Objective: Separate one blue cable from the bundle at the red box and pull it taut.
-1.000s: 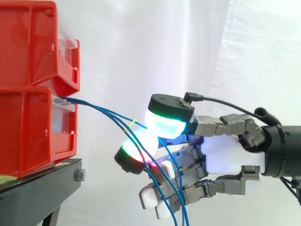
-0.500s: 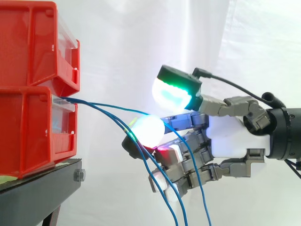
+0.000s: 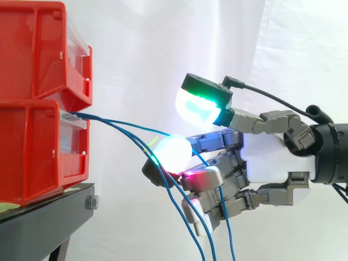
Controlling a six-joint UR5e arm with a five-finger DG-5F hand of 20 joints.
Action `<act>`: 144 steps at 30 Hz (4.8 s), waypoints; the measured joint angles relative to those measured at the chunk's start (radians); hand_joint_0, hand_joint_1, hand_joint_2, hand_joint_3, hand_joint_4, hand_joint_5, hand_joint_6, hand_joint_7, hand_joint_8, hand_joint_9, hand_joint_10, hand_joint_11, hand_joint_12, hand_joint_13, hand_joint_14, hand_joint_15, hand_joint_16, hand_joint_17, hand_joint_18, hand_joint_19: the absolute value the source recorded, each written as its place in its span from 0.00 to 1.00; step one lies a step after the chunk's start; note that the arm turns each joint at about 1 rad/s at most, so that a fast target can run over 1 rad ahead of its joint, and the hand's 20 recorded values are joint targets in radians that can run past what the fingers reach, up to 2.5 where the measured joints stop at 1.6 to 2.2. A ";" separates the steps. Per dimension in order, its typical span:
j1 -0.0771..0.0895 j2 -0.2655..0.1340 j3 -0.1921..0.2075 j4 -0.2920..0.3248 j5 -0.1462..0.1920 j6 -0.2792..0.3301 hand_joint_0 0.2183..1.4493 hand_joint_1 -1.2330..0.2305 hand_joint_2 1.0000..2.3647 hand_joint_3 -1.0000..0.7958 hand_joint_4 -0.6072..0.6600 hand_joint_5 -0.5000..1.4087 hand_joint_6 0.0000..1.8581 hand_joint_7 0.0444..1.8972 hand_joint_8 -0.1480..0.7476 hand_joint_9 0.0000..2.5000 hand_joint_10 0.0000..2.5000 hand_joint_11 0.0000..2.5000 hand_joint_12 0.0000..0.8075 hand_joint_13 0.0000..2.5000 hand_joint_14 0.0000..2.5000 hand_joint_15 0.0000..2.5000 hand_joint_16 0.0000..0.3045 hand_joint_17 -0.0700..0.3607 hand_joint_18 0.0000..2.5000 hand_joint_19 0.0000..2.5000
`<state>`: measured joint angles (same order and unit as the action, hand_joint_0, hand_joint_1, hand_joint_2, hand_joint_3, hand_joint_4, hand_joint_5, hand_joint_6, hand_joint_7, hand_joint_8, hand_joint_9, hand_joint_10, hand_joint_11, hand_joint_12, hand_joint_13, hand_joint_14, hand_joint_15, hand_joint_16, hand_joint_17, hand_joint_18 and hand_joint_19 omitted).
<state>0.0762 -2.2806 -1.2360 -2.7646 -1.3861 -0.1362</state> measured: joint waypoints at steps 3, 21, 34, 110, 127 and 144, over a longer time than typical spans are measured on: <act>0.002 0.000 0.000 0.001 0.020 -0.002 0.24 0.50 0.00 0.28 0.61 0.14 0.49 0.36 0.46 0.27 0.29 0.55 0.44 0.39 0.01 0.46 0.16 0.42 0.28 0.38; 0.007 -0.001 -0.002 0.004 0.042 -0.043 0.25 0.45 0.00 0.28 0.60 0.13 0.49 0.36 0.47 0.17 0.91 0.37 0.41 0.26 1.00 0.41 0.13 0.37 0.46 0.83; 0.007 0.000 -0.046 0.054 0.044 -0.043 0.25 0.46 0.00 0.28 0.61 0.13 0.48 0.36 0.49 0.11 1.00 0.42 0.42 0.24 1.00 0.45 0.14 0.39 0.40 0.68; -0.031 0.004 0.041 -0.081 0.015 0.030 0.34 0.41 0.01 0.41 0.57 0.17 0.51 0.40 0.46 0.17 1.00 0.41 0.40 0.30 1.00 0.47 0.14 0.38 0.43 0.70; -0.030 0.003 0.041 -0.081 0.015 0.020 0.30 0.48 0.00 0.28 0.58 0.16 0.52 0.38 0.45 0.18 1.00 0.41 0.39 0.30 1.00 0.47 0.14 0.38 0.42 0.72; -0.029 0.003 0.041 -0.081 0.015 0.001 0.35 0.35 0.01 0.47 0.56 0.16 0.52 0.39 0.47 0.19 1.00 0.42 0.43 0.32 1.00 0.46 0.16 0.41 0.42 0.61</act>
<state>0.0474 -2.2778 -1.1950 -2.8455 -1.3714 -0.1355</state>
